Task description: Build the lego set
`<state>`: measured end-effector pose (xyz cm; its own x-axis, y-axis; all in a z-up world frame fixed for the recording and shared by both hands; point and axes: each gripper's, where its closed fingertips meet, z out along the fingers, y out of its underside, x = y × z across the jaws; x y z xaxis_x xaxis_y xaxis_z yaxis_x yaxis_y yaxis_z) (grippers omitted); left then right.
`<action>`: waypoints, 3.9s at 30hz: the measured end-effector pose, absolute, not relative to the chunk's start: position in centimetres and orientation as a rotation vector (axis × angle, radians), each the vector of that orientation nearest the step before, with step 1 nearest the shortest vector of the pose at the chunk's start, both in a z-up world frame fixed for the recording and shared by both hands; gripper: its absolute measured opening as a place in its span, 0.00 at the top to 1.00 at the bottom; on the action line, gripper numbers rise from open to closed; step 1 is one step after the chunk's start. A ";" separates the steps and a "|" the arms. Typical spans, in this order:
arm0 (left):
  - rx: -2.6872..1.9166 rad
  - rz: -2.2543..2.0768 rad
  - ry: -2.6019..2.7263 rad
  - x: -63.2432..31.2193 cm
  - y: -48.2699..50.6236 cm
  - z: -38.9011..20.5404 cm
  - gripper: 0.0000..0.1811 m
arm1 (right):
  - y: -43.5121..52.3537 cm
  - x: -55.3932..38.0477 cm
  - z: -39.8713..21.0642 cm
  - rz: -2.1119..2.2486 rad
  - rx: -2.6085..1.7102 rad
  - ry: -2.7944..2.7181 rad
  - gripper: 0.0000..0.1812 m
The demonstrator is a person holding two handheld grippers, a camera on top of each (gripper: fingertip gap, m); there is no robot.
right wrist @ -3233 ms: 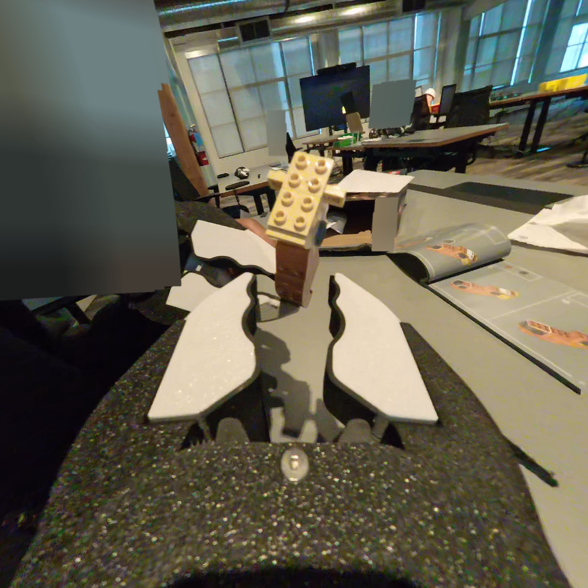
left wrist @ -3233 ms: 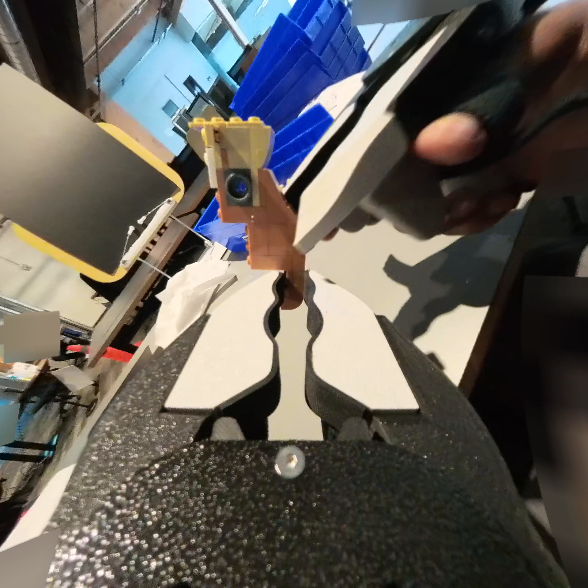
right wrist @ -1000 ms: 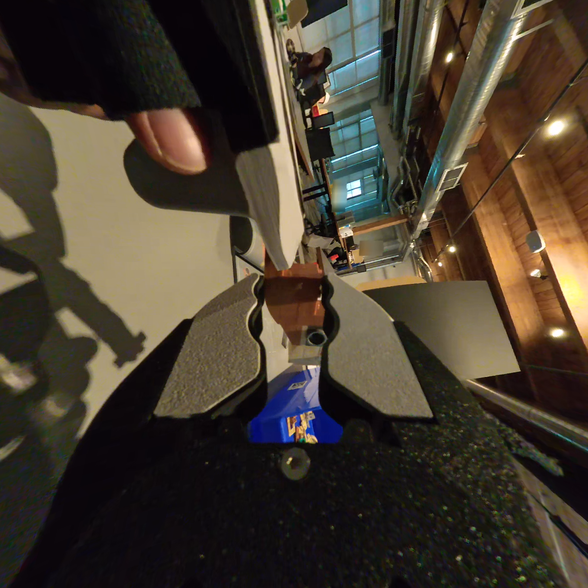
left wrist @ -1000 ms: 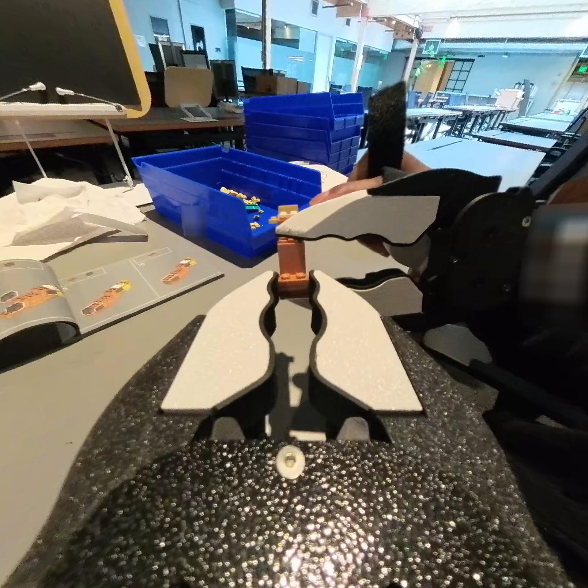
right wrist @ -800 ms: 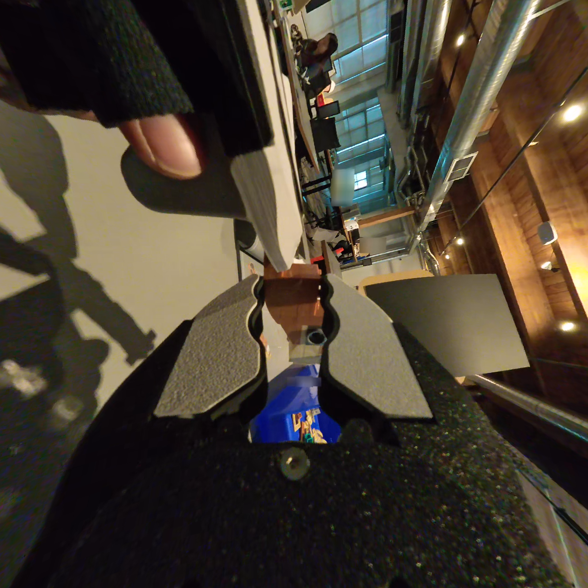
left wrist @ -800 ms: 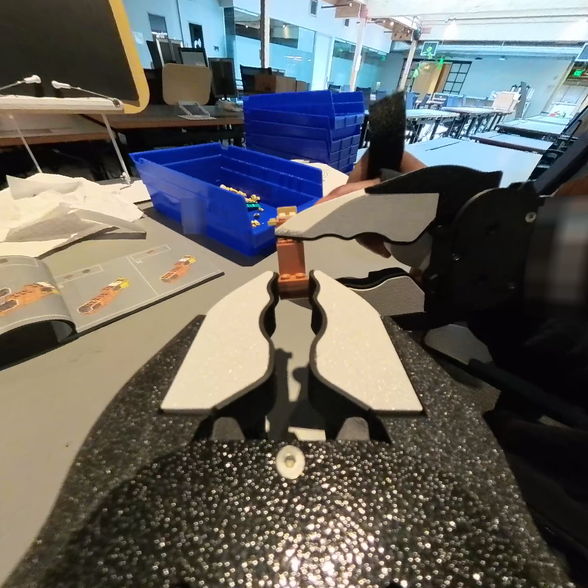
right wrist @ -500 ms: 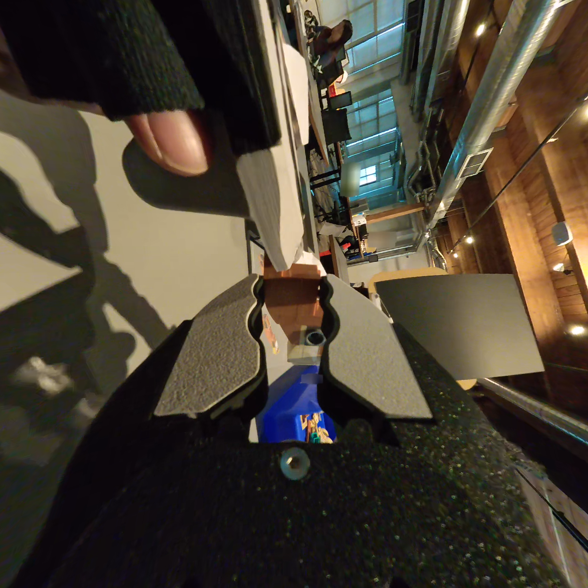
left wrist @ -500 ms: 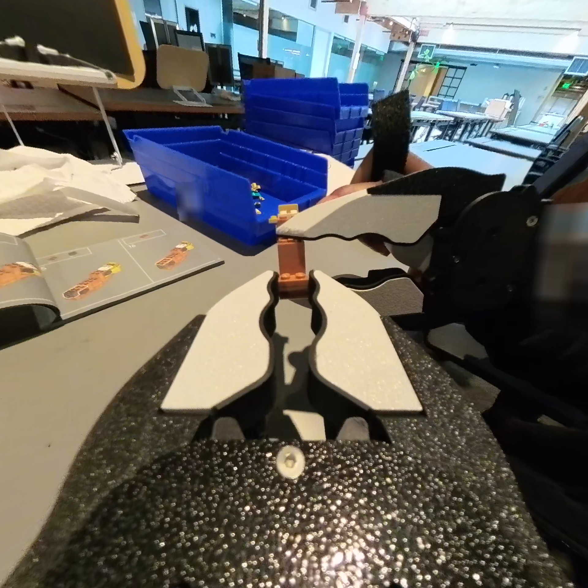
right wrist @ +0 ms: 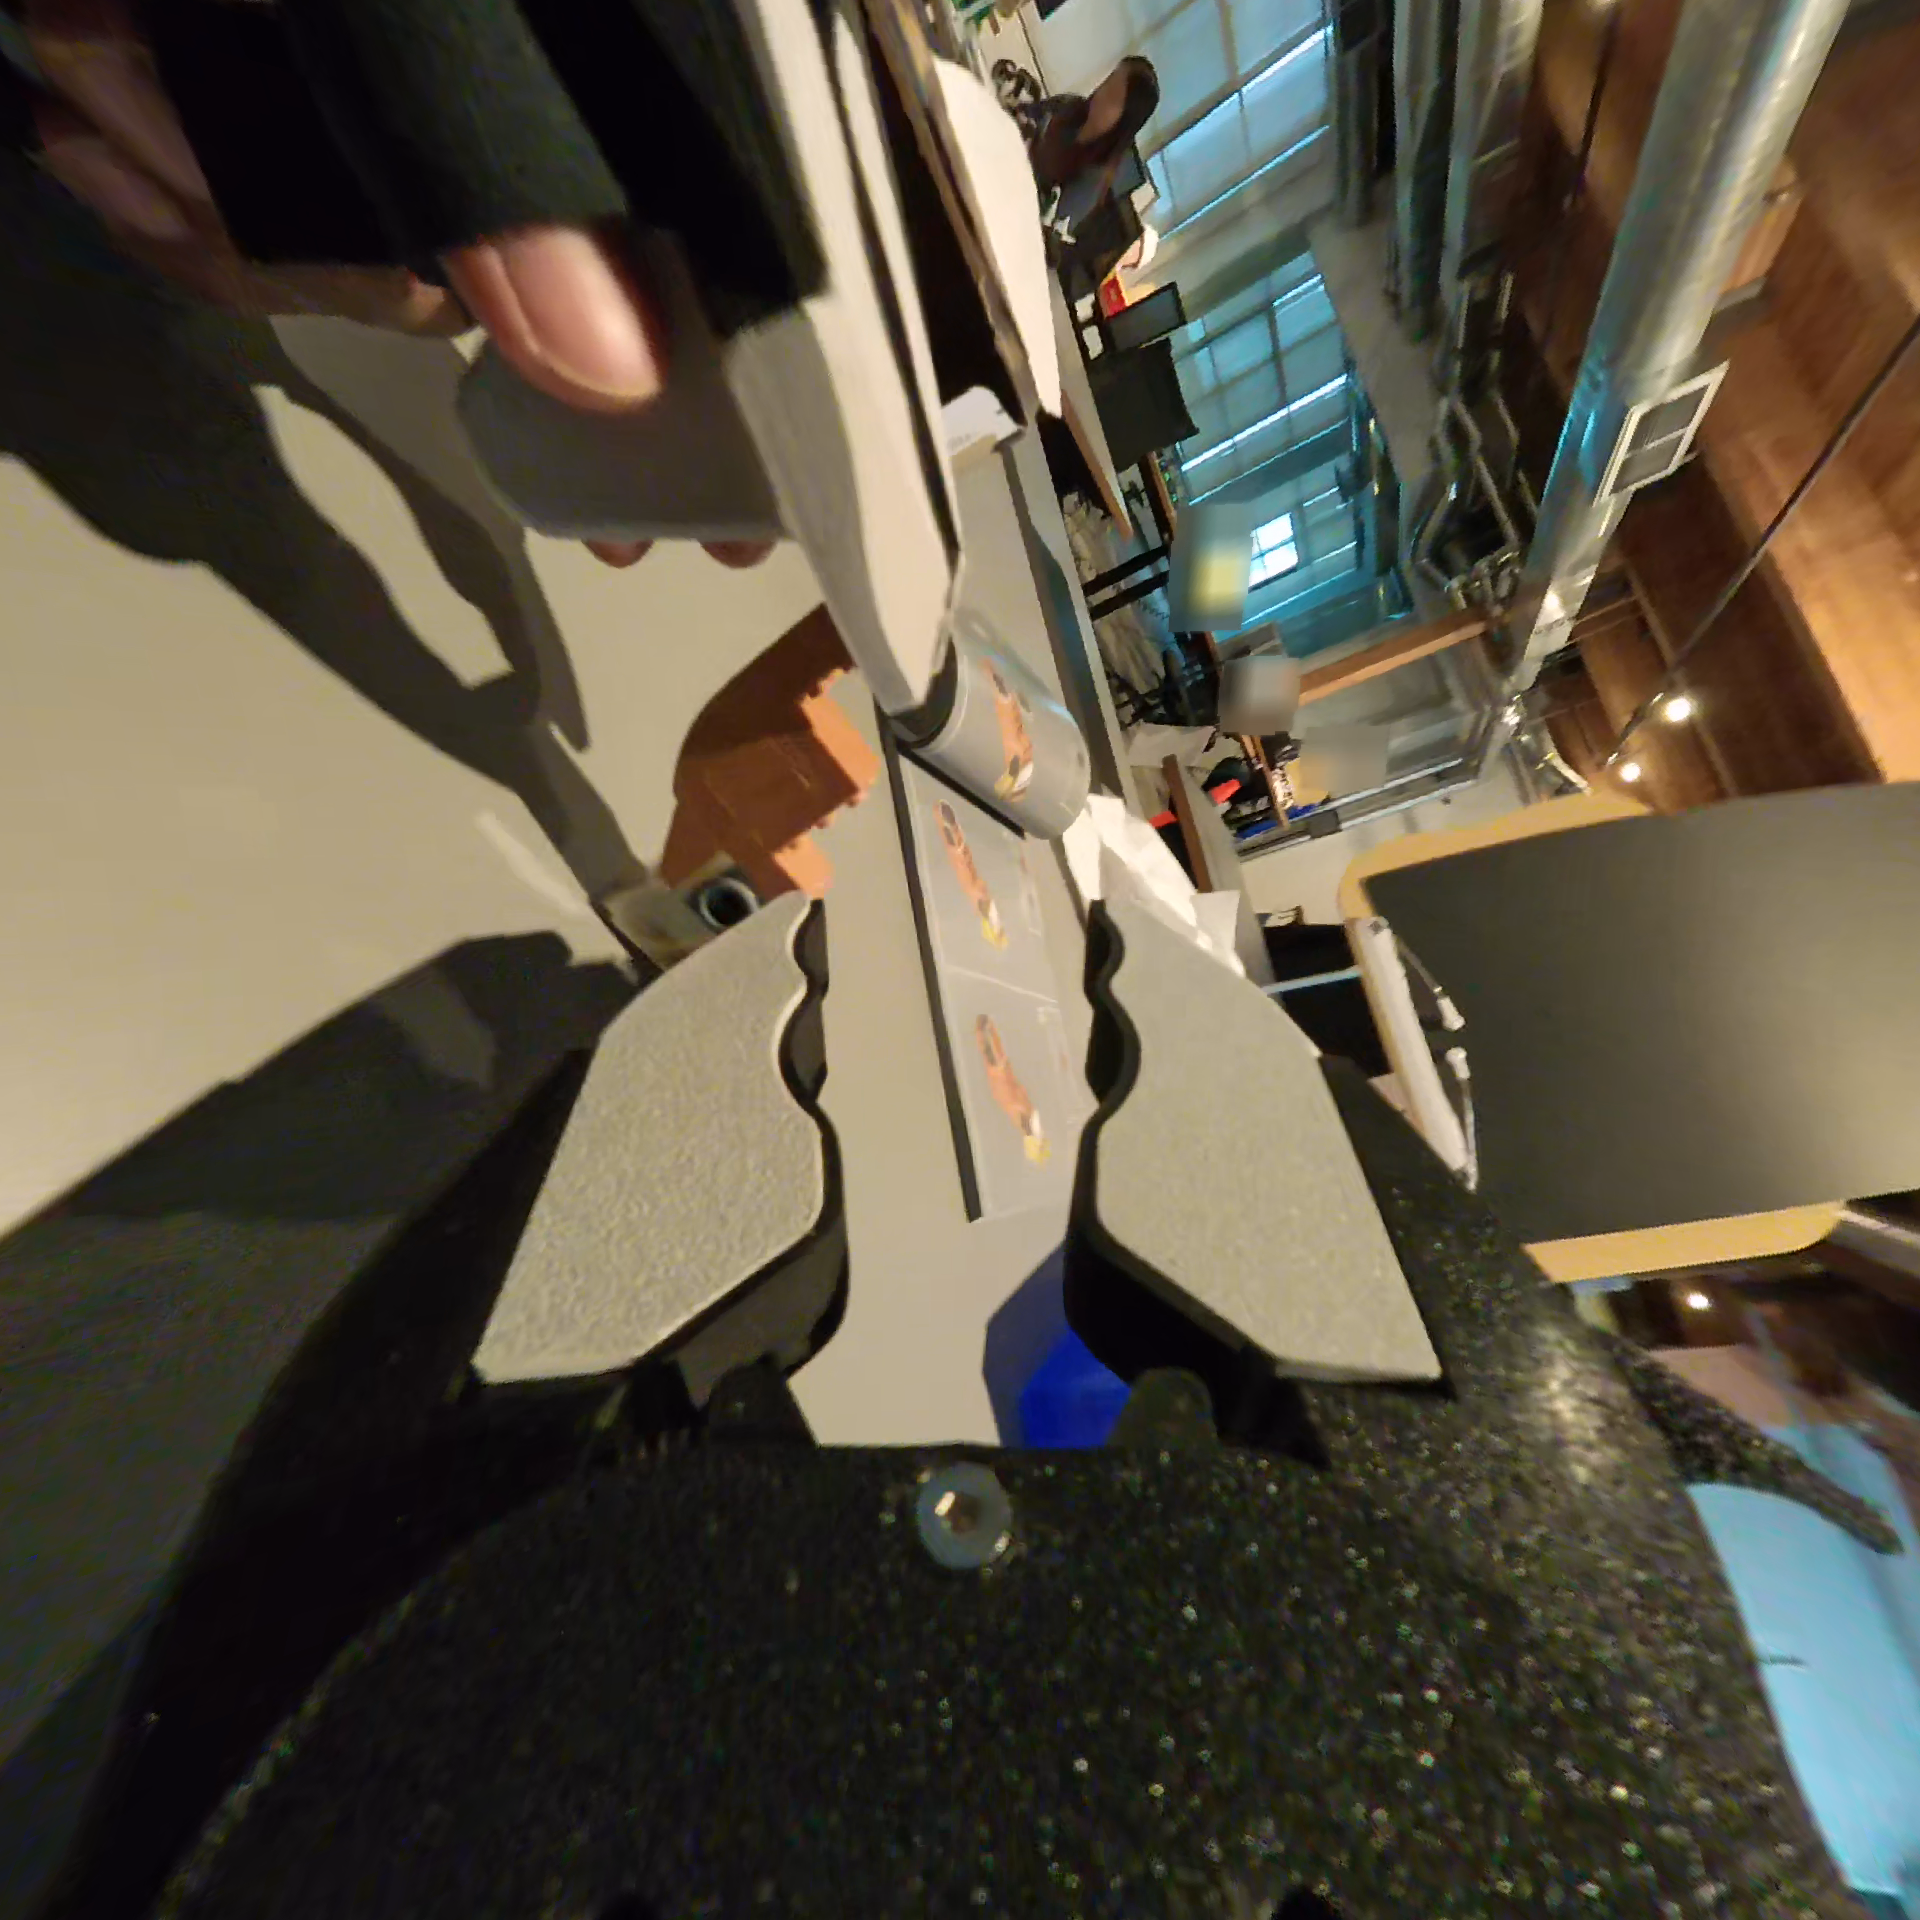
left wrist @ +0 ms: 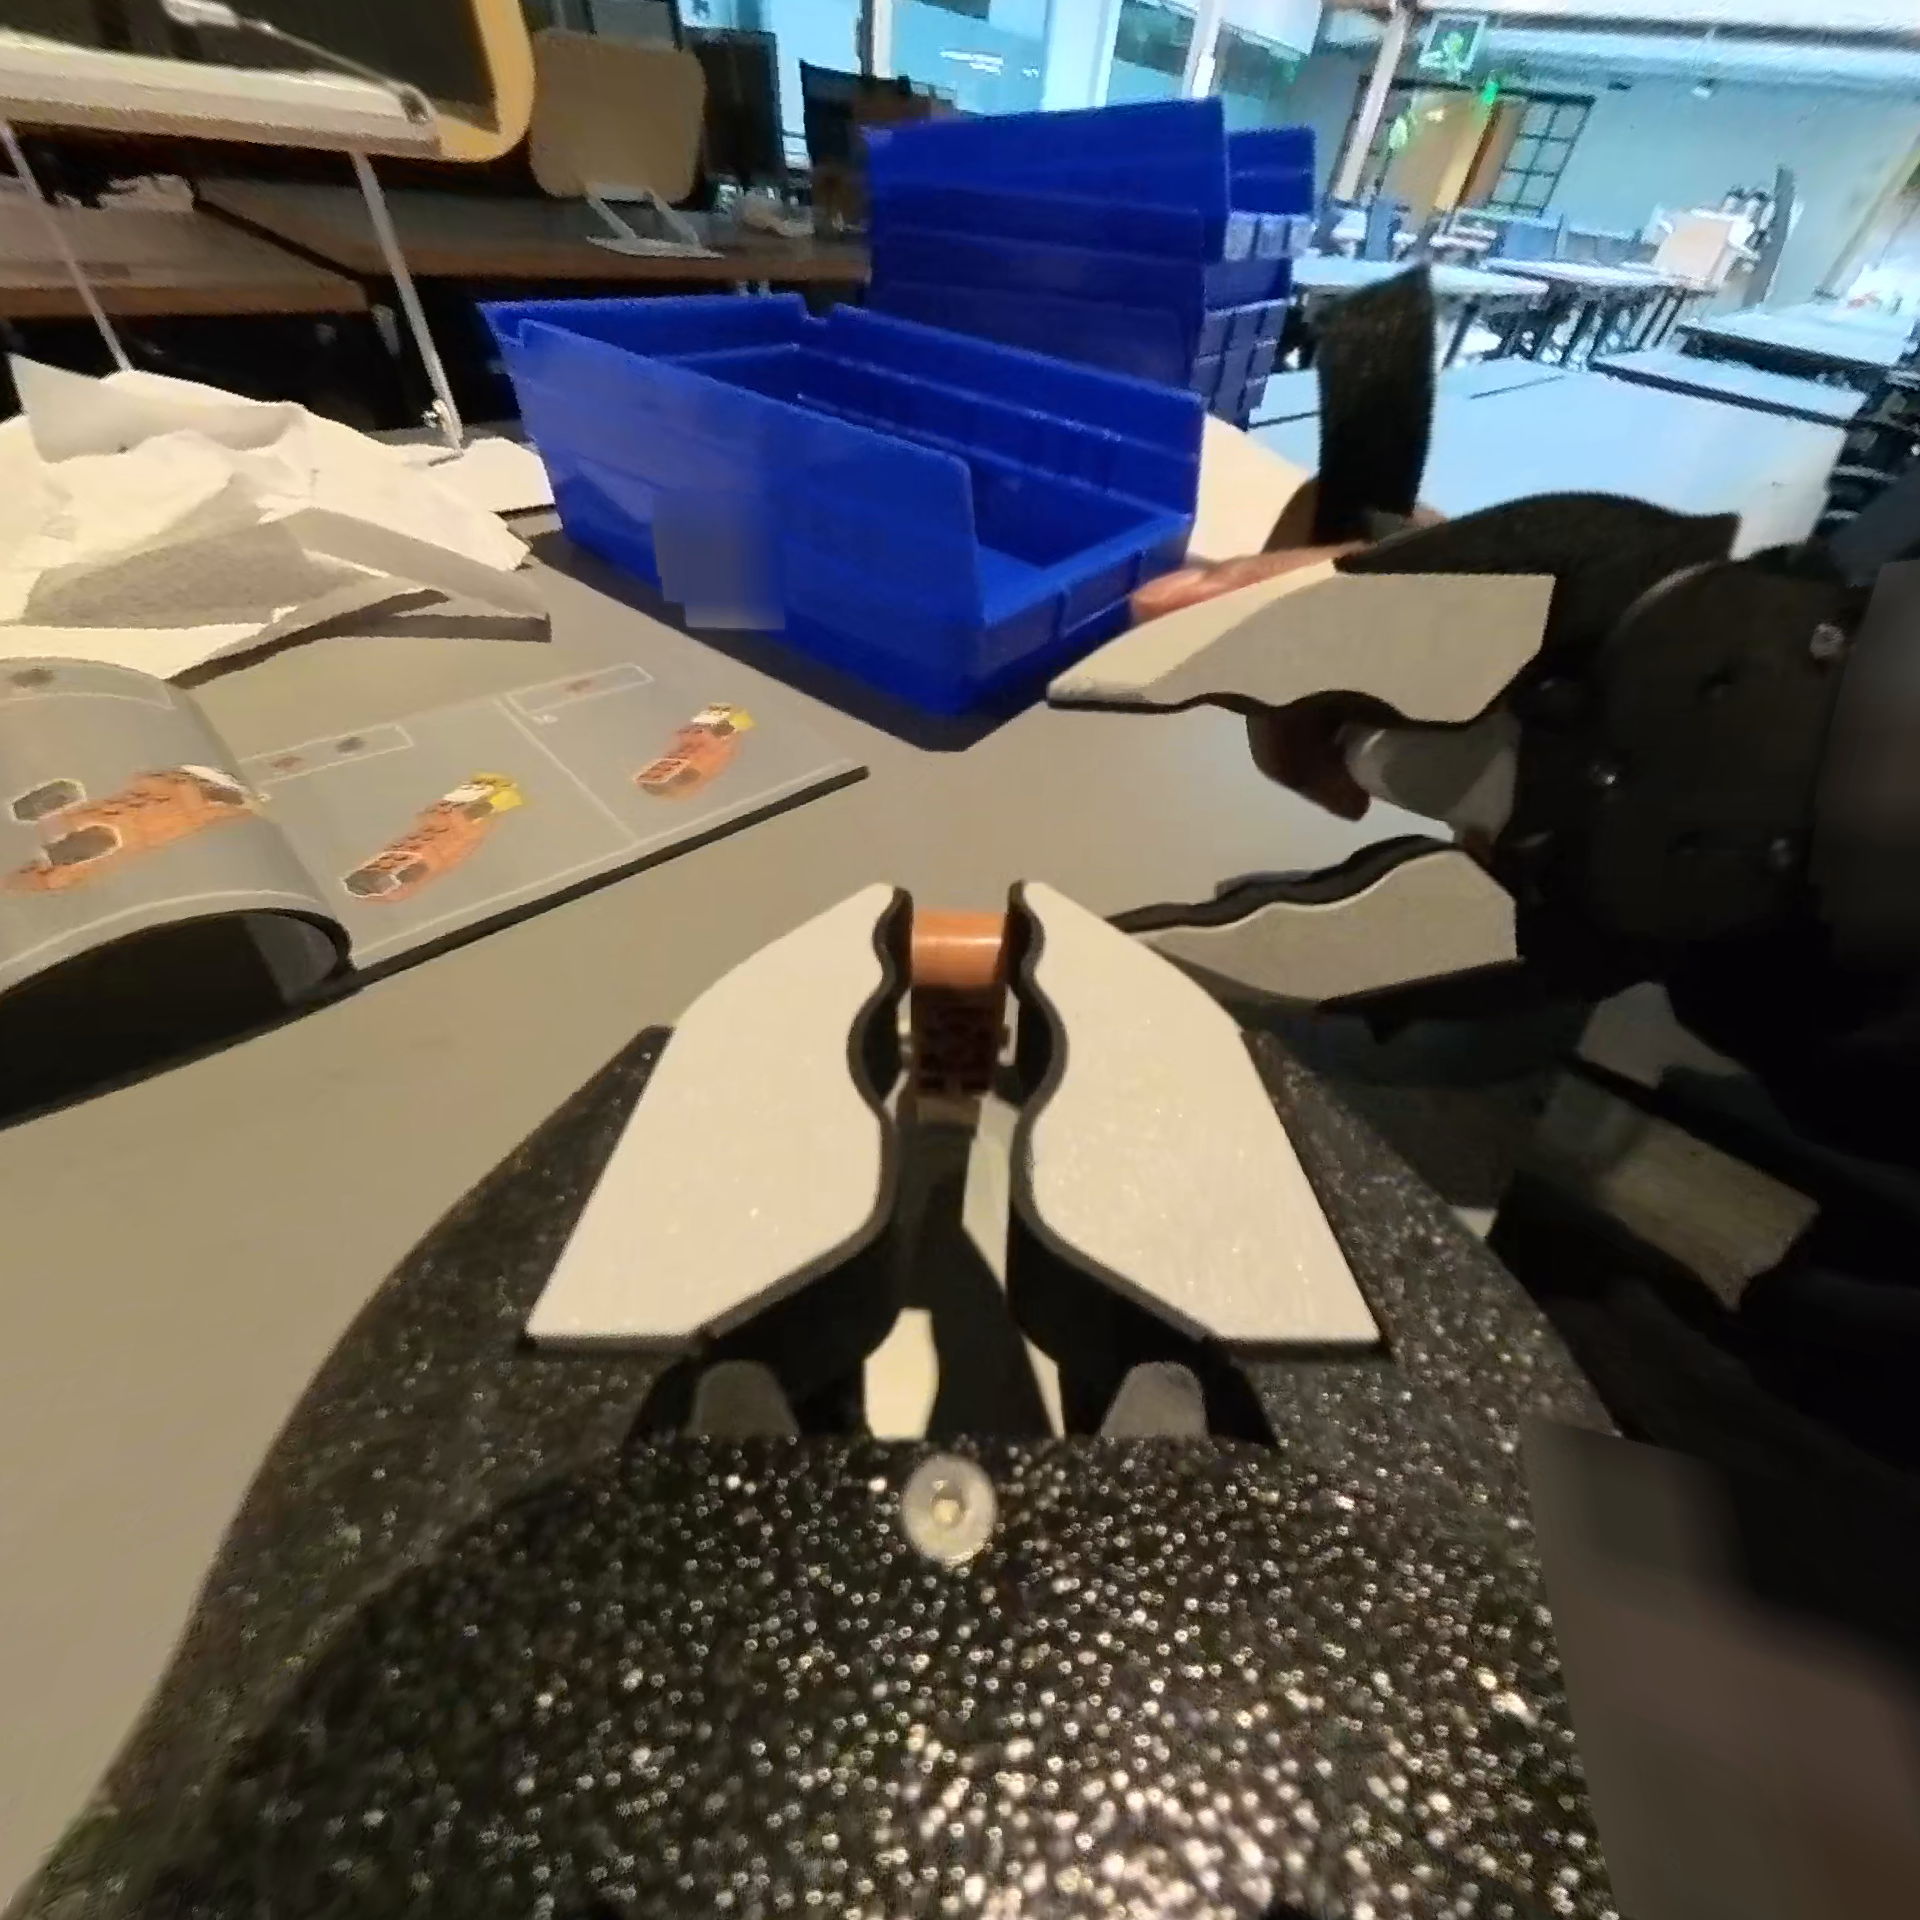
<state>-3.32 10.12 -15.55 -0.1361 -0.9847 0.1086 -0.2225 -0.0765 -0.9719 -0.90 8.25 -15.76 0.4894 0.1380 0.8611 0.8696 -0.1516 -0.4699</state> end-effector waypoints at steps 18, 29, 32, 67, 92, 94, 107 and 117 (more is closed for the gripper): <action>-1.512 -1.199 1.695 -3.7 13.1 -19.3 0.91 | 11.2 4.4 -17.7 -0.708 -1.765 -0.812 0.76; -1.611 -1.056 1.873 -3.5 13.3 -21.7 0.91 | 12.0 6.1 -18.8 -0.654 -1.789 -0.787 0.77; -1.600 -1.005 1.903 -3.4 13.4 -21.9 0.91 | 12.0 6.3 -19.1 -0.641 -1.789 -0.778 0.76; -1.268 -1.467 0.871 -5.9 22.6 -11.1 0.83 | 11.5 6.6 -20.0 -0.623 -1.779 -0.751 0.78; -1.180 -1.386 0.966 -5.4 21.1 -11.0 0.86 | 11.3 6.5 -19.6 -0.641 -1.765 -0.752 0.79; -1.179 -1.385 0.965 -5.4 21.1 -11.0 0.86 | 11.3 6.5 -19.4 -0.649 -1.755 -0.743 0.79; -1.161 -1.343 1.019 -5.1 20.4 -11.2 0.87 | 10.8 6.9 -17.8 -0.688 -1.718 -0.689 0.80; -1.192 -1.309 1.053 -4.4 20.4 -11.7 0.88 | 10.4 7.9 -17.1 -0.602 -1.758 -0.533 0.82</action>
<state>-4.39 20.40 -11.75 0.0227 -0.9958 0.0892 0.1266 -0.0856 -0.9883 7.92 10.41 -17.09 0.7656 0.0489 0.6414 0.6309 -0.2514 -0.7340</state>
